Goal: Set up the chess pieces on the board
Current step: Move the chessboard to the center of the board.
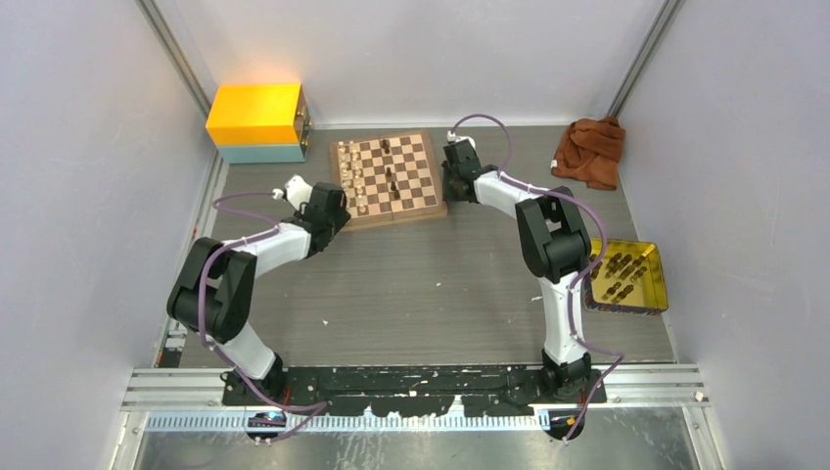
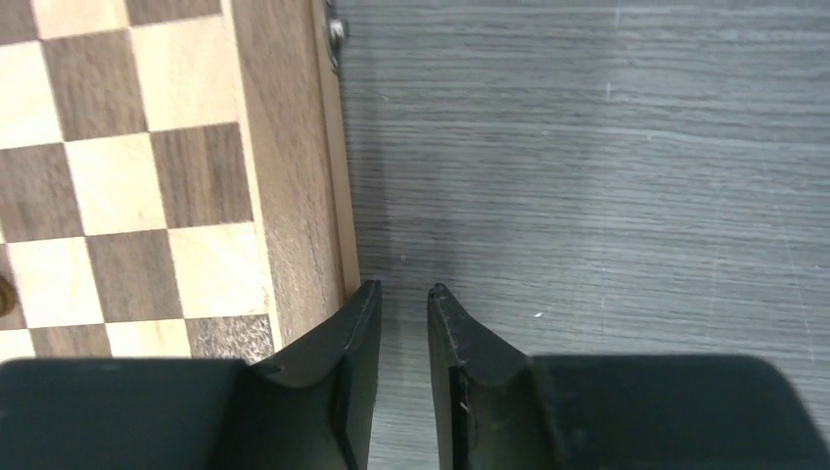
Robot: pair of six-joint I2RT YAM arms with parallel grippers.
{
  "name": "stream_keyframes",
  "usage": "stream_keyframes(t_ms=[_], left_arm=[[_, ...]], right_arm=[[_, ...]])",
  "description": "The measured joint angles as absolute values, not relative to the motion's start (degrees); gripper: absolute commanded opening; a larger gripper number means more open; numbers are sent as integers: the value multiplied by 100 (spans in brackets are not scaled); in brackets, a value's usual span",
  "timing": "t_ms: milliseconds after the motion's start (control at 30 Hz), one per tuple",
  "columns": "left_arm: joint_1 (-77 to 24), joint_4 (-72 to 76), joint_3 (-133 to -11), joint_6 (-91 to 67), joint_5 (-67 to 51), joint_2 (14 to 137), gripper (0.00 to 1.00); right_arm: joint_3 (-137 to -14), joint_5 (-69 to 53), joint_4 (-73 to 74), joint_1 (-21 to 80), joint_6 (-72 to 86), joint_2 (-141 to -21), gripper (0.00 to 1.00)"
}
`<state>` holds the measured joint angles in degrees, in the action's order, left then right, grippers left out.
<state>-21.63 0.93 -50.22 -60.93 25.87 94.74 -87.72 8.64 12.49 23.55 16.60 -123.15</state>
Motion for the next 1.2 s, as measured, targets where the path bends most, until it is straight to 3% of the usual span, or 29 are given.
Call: stream_keyframes(t_ms=[400,900,1200], left_arm=[[-1671,-259,-5251,-5992,2867,9496,55],[-1253,-25,-5627,-5977,2746,10294,64],[-1114,355,-5907,-5979,2488,10630,64]], right_arm=[[-9784,775,1621,2270,1592,-12429,34],[-12280,224,2615,2224,1382,-14000,39],[-13220,202,3052,2414,1076,-14516,43]])
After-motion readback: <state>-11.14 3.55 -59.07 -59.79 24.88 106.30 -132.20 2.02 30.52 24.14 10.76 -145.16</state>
